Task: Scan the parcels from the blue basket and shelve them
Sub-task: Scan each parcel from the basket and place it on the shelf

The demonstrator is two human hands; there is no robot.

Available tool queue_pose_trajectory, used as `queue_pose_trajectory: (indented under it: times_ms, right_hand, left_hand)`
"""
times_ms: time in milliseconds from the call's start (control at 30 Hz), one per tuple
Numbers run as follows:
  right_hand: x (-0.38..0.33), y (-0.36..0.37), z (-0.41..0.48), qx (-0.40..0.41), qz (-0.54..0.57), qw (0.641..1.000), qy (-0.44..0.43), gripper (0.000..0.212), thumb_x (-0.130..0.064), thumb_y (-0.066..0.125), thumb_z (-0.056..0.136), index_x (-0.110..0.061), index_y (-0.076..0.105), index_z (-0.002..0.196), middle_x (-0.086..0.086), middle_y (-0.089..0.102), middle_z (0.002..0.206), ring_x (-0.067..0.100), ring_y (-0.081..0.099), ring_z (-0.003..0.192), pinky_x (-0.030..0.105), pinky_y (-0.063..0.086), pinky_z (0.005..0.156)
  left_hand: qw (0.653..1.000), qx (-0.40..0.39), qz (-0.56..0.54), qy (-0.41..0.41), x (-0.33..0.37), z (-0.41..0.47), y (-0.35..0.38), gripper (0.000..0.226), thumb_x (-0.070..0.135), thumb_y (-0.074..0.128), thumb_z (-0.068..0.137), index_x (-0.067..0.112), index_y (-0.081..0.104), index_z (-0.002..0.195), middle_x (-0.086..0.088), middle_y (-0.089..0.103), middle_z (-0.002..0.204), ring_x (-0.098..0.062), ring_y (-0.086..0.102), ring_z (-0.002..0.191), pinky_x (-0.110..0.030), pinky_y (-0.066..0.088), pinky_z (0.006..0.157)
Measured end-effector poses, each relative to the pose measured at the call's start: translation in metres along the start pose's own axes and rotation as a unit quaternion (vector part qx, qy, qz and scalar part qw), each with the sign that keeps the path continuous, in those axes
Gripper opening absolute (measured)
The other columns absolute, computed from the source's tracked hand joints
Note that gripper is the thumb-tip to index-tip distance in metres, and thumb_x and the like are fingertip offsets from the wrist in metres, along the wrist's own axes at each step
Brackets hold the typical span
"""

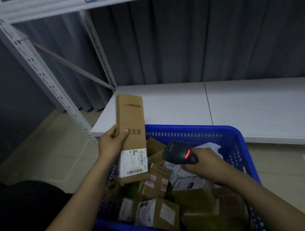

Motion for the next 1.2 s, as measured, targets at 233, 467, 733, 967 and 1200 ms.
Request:
queue_pose_trajectory:
  times_ms: [233, 467, 733, 967, 1200]
  right_hand:
    - [-0.008, 0.014, -0.006, -0.066, -0.077, 0.994, -0.049, 0.028, -0.032, 0.065, 0.089, -0.013, 0.065, 0.110, 0.004, 0.070, 0.098, 0.014, 0.063, 0.086, 0.021, 0.046, 0.073]
    - [-0.022, 0.016, -0.011, -0.103, -0.080, 0.990, -0.059, 0.029, -0.028, 0.060, 0.094, -0.013, 0.060, 0.119, 0.005, 0.066, 0.113, 0.018, 0.061, 0.103, 0.030, 0.047, 0.096]
    - [-0.025, 0.013, -0.010, -0.098, -0.076, 0.989, -0.077, 0.028, -0.033, 0.061, 0.093, -0.018, 0.060, 0.116, 0.003, 0.067, 0.107, 0.003, 0.053, 0.078, 0.010, 0.041, 0.072]
    - [-0.028, 0.002, -0.012, -0.075, -0.052, 0.994, -0.063, 0.031, -0.031, 0.065, 0.089, -0.009, 0.063, 0.111, 0.001, 0.068, 0.100, 0.015, 0.063, 0.091, 0.022, 0.045, 0.080]
    - [-0.040, -0.030, -0.034, 0.078, 0.145, 0.986, -0.034, 0.019, -0.030, 0.073, 0.082, -0.017, 0.065, 0.094, 0.002, 0.069, 0.076, 0.008, 0.066, 0.064, 0.020, 0.050, 0.055]
  left_hand:
    - [0.990, -0.078, 0.117, 0.003, 0.001, 0.019, 0.006, 0.056, 0.040, 0.072, 0.082, 0.023, 0.057, 0.133, 0.000, 0.070, 0.116, -0.015, 0.067, 0.095, -0.040, 0.054, 0.092]
    - [0.987, -0.111, 0.117, 0.016, -0.006, 0.022, 0.016, 0.046, 0.034, 0.069, 0.087, 0.025, 0.058, 0.131, 0.006, 0.070, 0.098, -0.011, 0.068, 0.087, -0.025, 0.053, 0.074]
    - [0.989, -0.107, 0.101, 0.016, -0.006, 0.023, 0.019, 0.046, 0.034, 0.070, 0.086, 0.025, 0.058, 0.130, 0.008, 0.070, 0.099, -0.008, 0.068, 0.086, -0.024, 0.054, 0.071]
    - [0.993, -0.093, 0.070, 0.020, 0.009, 0.019, 0.015, 0.052, 0.038, 0.071, 0.084, 0.021, 0.058, 0.132, -0.001, 0.069, 0.110, -0.017, 0.067, 0.095, -0.043, 0.055, 0.089]
    - [0.995, -0.074, -0.070, 0.000, 0.064, 0.007, 0.011, 0.042, 0.036, 0.067, 0.088, 0.027, 0.049, 0.125, -0.008, 0.069, 0.107, -0.025, 0.070, 0.088, -0.046, 0.058, 0.081]
Point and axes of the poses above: each hand's wrist, its own z-axis towards the middle knuckle, its own y-axis out of the palm, x = y × z, the point moved 5 cm from there along z, towards the middle knuckle
